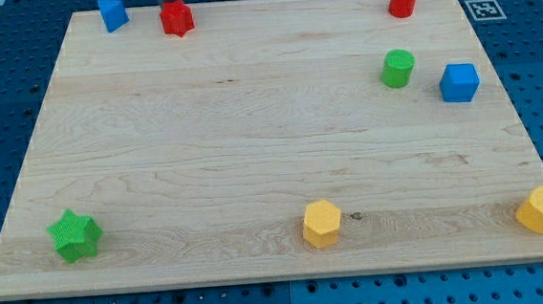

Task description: Move the red star to the center left

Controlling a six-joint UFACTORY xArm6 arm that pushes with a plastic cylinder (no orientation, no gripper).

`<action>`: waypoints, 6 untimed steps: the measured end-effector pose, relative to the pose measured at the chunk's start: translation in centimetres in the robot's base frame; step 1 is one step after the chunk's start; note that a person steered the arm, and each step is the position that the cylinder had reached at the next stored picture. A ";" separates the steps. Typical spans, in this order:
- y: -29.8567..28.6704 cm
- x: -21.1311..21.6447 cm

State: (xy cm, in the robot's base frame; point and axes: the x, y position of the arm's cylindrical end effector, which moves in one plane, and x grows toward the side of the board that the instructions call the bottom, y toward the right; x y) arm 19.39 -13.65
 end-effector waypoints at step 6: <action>0.5 2.6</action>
State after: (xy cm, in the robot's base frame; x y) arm 22.01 -13.18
